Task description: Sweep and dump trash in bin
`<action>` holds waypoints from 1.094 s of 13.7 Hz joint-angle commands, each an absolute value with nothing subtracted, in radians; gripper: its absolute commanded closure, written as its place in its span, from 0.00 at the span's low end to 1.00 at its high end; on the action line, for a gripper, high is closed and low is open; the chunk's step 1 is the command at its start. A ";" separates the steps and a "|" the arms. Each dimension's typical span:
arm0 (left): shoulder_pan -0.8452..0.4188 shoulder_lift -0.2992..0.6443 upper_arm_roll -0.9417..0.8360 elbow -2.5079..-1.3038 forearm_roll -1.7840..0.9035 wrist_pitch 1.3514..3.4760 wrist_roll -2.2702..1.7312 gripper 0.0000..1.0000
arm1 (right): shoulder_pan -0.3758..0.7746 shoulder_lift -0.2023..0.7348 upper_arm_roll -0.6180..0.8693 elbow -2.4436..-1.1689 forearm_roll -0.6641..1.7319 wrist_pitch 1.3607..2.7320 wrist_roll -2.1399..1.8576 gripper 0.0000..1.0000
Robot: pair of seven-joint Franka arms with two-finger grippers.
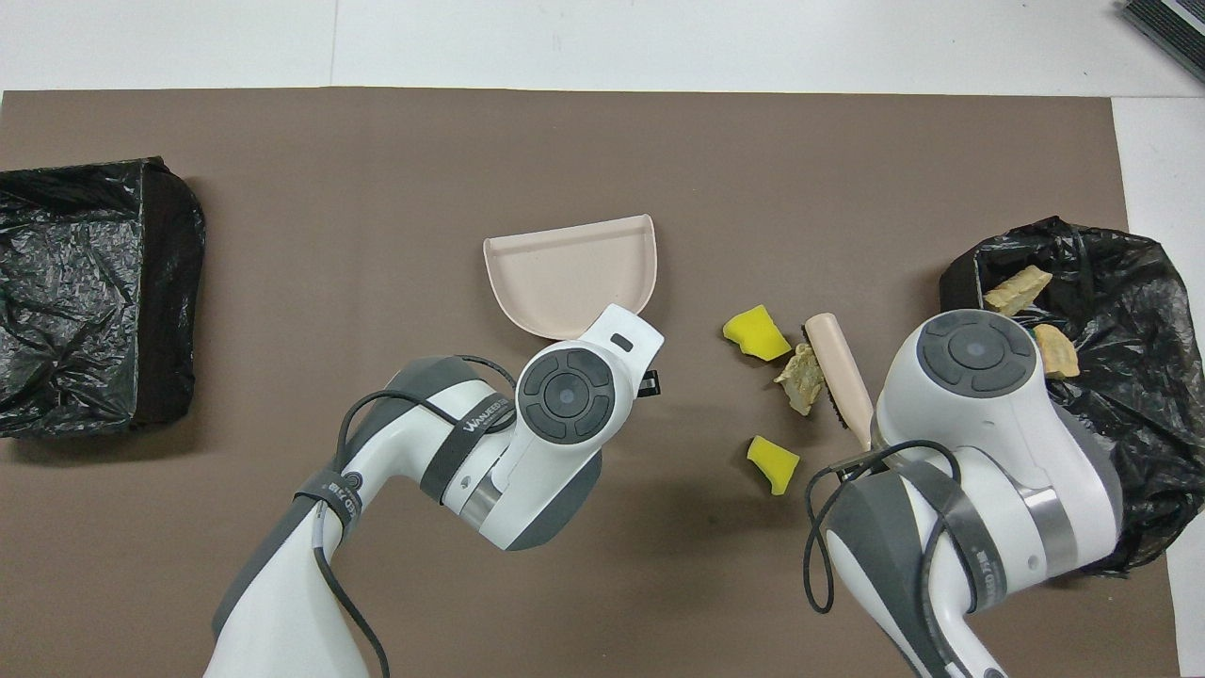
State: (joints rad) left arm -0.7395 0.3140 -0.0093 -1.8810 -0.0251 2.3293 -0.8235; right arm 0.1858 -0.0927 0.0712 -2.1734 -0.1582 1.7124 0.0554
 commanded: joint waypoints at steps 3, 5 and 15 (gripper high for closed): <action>-0.697 0.287 -0.008 -1.887 -0.009 2.242 -0.668 1.00 | 0.144 -0.087 0.077 -2.172 -0.173 1.729 0.020 1.00; -0.619 0.226 -0.011 -1.887 -0.040 2.122 -0.333 1.00 | 0.144 -0.089 0.077 -2.174 -0.173 1.729 0.018 1.00; -0.371 0.164 -0.009 -1.875 -0.098 1.864 0.714 1.00 | 0.138 -0.086 0.078 -2.226 -0.193 1.796 0.074 1.00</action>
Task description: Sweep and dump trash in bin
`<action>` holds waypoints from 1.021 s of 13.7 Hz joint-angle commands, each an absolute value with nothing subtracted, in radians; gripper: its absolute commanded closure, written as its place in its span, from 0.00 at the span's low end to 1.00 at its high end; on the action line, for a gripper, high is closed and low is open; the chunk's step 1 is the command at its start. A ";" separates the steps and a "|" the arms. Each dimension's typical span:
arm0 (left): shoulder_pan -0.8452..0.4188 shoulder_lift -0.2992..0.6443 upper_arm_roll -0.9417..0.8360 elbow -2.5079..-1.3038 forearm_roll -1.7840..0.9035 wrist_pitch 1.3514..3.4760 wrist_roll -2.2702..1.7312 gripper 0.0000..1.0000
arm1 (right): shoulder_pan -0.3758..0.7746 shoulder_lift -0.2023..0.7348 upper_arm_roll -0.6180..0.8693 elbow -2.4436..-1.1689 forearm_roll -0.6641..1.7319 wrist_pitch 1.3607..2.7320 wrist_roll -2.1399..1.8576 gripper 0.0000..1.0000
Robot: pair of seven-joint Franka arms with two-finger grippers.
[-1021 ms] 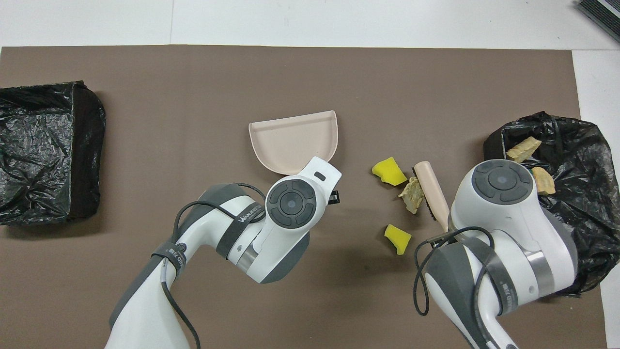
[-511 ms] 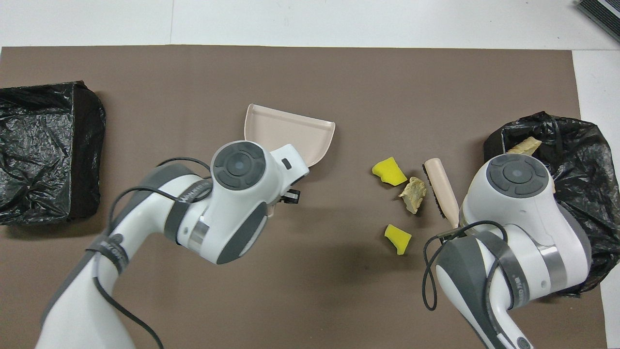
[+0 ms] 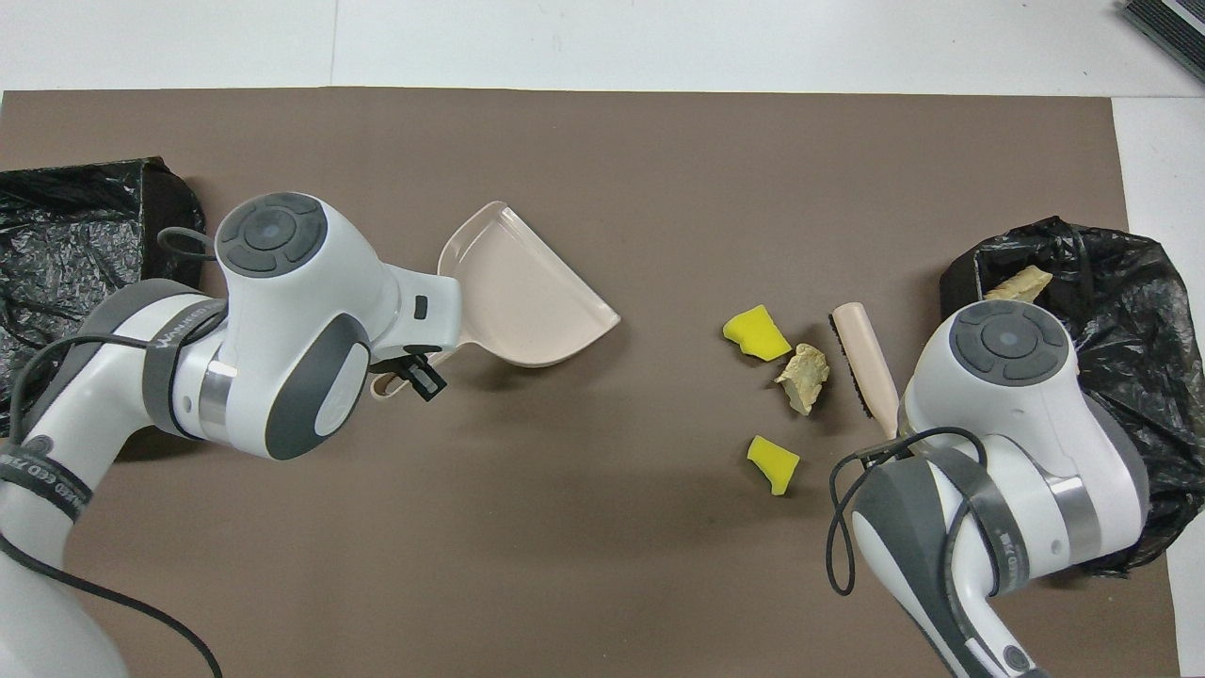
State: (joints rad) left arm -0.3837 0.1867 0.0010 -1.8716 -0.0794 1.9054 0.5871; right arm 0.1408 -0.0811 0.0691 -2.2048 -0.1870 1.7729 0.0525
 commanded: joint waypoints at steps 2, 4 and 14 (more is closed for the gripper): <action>-0.371 0.164 -0.009 -1.876 -0.098 1.861 0.831 1.00 | 0.146 -0.086 0.078 -2.226 -0.192 1.796 0.072 1.00; -0.415 0.176 -0.014 -1.879 -0.084 1.873 0.831 1.00 | 0.147 -0.087 0.078 -2.226 -0.190 1.796 0.072 1.00; -0.569 0.169 -0.012 -1.960 0.057 1.968 0.942 1.00 | 0.164 -0.078 0.078 -2.226 -0.146 1.799 0.064 1.00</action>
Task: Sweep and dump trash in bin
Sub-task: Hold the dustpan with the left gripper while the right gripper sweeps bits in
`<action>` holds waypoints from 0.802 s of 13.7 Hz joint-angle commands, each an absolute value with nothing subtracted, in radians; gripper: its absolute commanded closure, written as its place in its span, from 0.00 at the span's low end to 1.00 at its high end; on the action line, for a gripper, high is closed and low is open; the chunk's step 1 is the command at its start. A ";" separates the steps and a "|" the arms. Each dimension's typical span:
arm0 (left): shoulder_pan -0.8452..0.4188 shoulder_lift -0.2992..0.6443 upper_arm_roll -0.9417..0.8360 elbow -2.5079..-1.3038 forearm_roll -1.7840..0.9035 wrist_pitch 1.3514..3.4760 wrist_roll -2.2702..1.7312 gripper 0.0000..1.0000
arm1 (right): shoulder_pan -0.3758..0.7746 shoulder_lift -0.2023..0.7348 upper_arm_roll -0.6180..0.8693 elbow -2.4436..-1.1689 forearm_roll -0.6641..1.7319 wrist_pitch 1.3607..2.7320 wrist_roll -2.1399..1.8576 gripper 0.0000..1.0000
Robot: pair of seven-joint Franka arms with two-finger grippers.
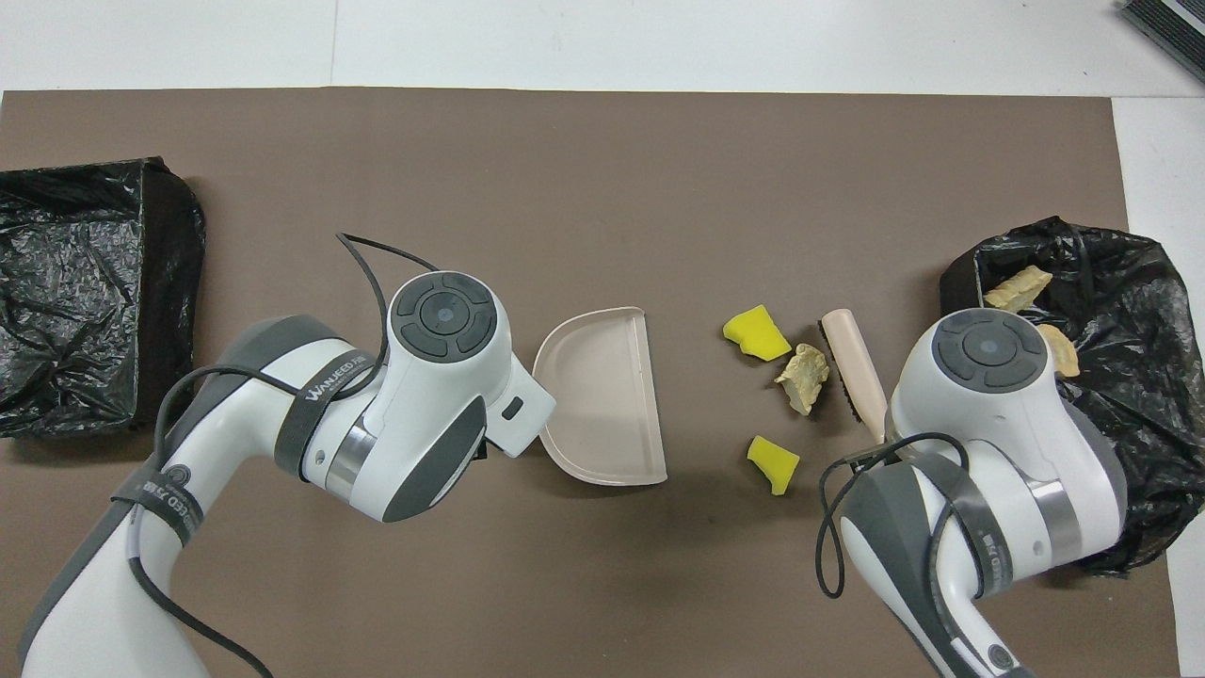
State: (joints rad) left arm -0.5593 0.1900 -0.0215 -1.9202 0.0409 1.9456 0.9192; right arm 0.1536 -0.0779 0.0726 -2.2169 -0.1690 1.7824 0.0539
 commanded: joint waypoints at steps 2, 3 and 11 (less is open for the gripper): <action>-0.568 0.167 -0.012 -1.965 0.057 1.970 0.942 1.00 | 0.172 -0.054 0.078 -2.232 -0.143 1.813 0.063 1.00; -0.566 0.167 -0.012 -1.965 0.057 1.968 0.942 1.00 | 0.178 -0.055 0.078 -2.232 -0.141 1.813 0.063 1.00; -0.500 0.169 -0.008 -1.974 0.057 1.974 0.943 1.00 | 0.383 -0.029 0.078 -2.240 0.109 1.894 0.103 1.00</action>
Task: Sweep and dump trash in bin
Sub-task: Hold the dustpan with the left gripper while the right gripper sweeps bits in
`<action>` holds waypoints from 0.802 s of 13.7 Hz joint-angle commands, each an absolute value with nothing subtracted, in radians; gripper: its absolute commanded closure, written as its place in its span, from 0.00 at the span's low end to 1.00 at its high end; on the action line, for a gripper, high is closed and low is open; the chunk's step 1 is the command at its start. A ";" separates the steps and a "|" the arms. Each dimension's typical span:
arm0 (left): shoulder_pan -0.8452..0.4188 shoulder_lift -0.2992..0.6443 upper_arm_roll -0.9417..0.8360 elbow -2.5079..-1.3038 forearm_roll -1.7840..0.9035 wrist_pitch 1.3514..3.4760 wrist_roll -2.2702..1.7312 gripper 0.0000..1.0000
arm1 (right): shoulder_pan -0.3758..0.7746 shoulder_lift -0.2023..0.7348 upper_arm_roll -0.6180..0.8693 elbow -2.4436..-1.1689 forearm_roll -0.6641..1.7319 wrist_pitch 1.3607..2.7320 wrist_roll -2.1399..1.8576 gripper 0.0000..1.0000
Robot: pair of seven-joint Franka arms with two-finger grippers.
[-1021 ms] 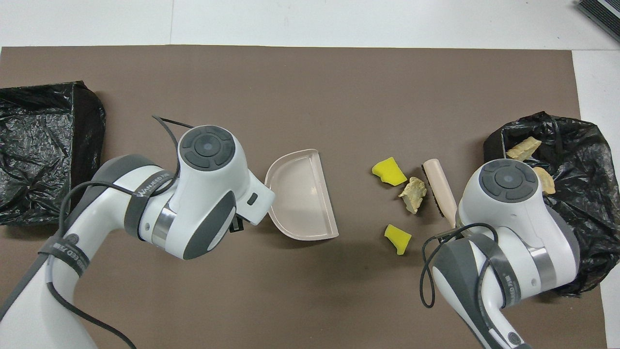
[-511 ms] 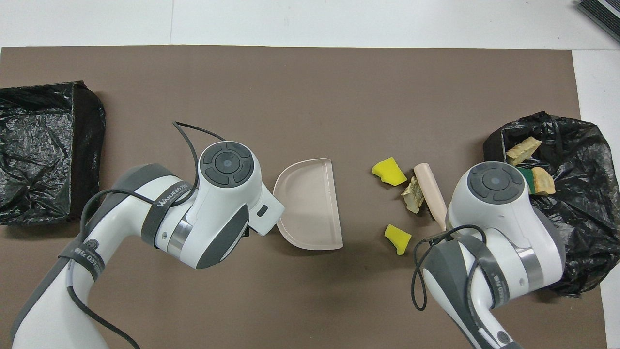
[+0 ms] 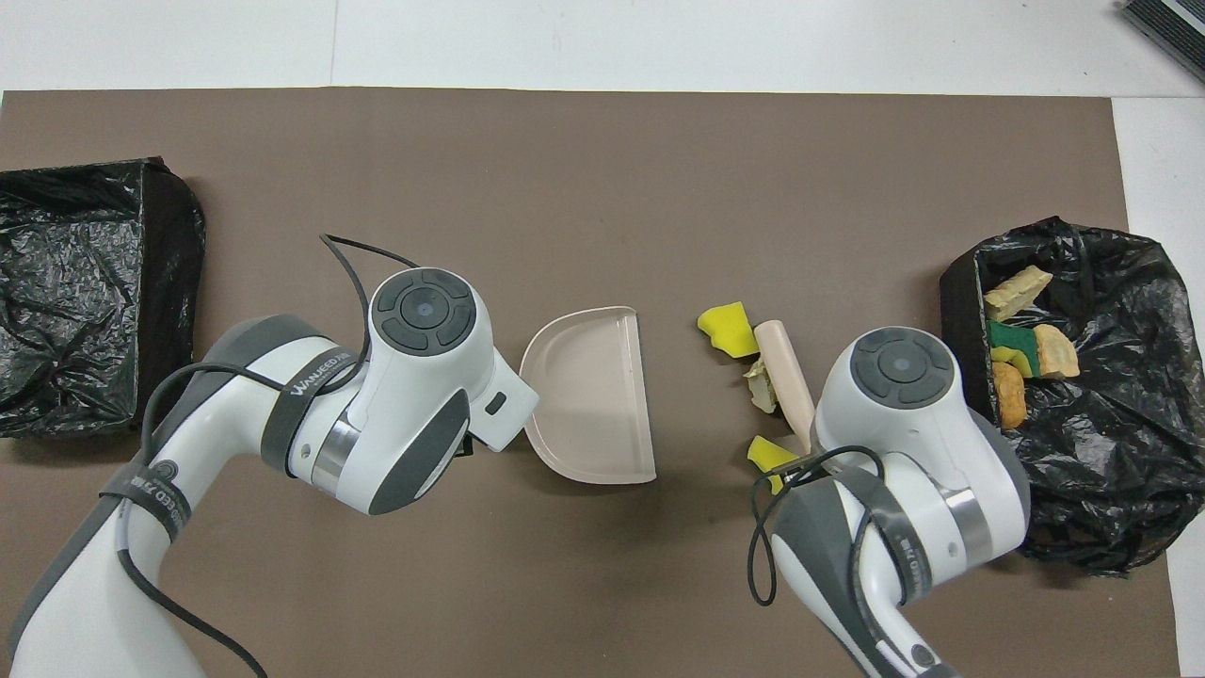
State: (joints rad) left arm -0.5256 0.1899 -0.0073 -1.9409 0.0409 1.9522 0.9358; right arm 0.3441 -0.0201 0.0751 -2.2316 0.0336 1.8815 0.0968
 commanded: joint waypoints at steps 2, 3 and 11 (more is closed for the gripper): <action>-0.494 0.170 -0.008 -1.976 0.057 1.985 0.943 1.00 | 0.426 -0.037 0.078 -2.241 0.176 1.891 0.107 1.00; -0.494 0.170 -0.008 -1.976 0.057 1.985 0.943 1.00 | 0.434 -0.040 0.078 -2.243 0.222 1.891 0.106 1.00; -0.499 0.164 -0.009 -2.000 0.057 2.028 0.948 1.00 | 0.428 -0.084 0.061 -2.125 0.307 1.770 0.097 1.00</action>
State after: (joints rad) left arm -0.5026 0.1884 -0.0072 -1.9526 0.0414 1.9746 0.9453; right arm 0.4654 -0.0362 0.0733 -2.1768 0.3408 1.8689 0.1019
